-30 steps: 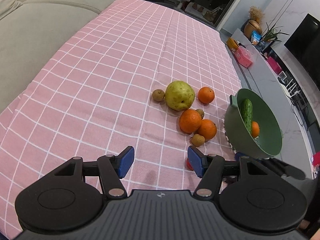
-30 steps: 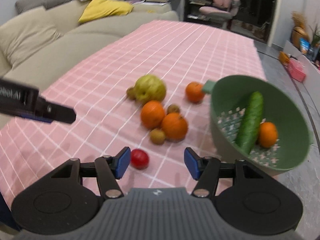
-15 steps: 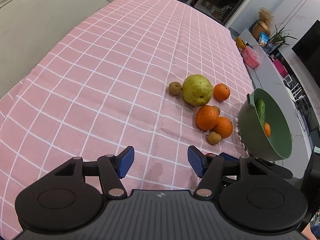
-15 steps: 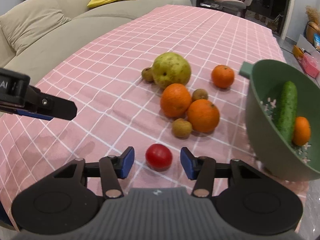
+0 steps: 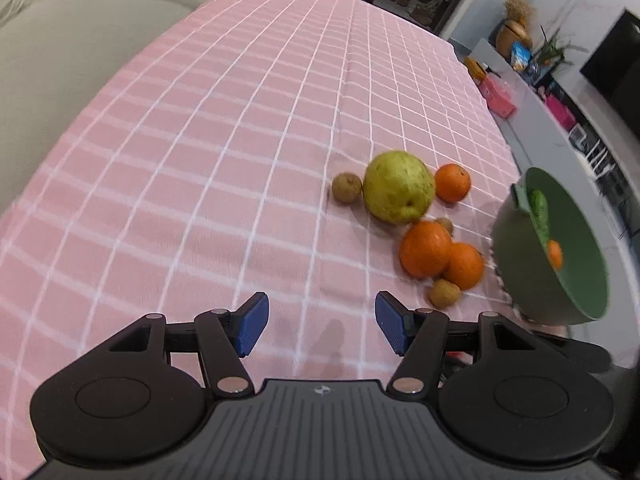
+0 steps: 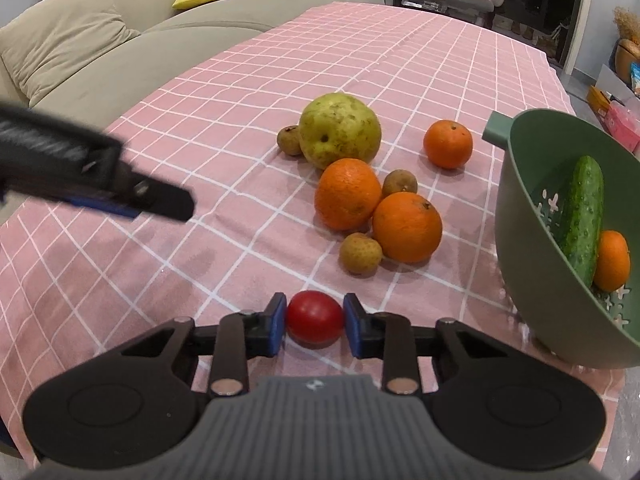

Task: Organize fruits
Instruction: 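Grasp the red tomato with the right tool while the left grasps a kiwi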

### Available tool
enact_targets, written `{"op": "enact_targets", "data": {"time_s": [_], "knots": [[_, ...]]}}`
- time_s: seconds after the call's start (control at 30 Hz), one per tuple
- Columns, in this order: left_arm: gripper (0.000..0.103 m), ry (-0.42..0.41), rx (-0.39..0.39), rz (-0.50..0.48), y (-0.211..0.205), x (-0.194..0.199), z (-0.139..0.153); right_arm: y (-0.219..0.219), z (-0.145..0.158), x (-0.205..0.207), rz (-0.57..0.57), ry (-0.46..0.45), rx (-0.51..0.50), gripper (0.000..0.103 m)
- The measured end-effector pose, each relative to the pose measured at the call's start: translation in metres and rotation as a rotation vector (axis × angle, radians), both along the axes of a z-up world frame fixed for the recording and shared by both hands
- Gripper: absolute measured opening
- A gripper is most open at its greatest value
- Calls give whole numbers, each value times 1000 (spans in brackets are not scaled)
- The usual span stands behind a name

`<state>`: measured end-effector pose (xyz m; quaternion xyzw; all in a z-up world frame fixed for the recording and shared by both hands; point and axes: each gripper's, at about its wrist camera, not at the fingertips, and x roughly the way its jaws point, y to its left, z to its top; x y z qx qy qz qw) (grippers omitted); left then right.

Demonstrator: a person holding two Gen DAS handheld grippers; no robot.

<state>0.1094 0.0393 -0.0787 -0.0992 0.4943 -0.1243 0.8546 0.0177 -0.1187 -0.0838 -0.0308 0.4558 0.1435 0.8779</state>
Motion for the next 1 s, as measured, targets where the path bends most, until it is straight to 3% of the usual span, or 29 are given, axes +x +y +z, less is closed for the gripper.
{"op": "enact_targets", "data": {"time_s": [0.33, 0.47, 0.57, 0.73, 0.9, 0.97, 1.0], "knots": [[72, -160, 202, -219, -25, 43, -5, -16, 5, 0, -42, 18, 32, 27], [62, -223, 269, -310, -37, 57, -12, -23, 6, 2, -62, 25, 46, 27], [56, -255, 286, -448, -46, 60, -20, -25, 6, 2, -66, 28, 54, 27], [56, -314, 361, -656, -63, 65, -30, -27, 5, 3, -70, 41, 69, 27], [52, -329, 339, -709, -61, 73, -32, -30, 5, 6, -72, 50, 83, 27], [35, -337, 316, -727, -57, 73, -33, -29, 4, 7, -73, 56, 85, 27], [32, -339, 304, -735, -54, 73, -33, -30, 3, 8, -75, 59, 86, 27]]}}
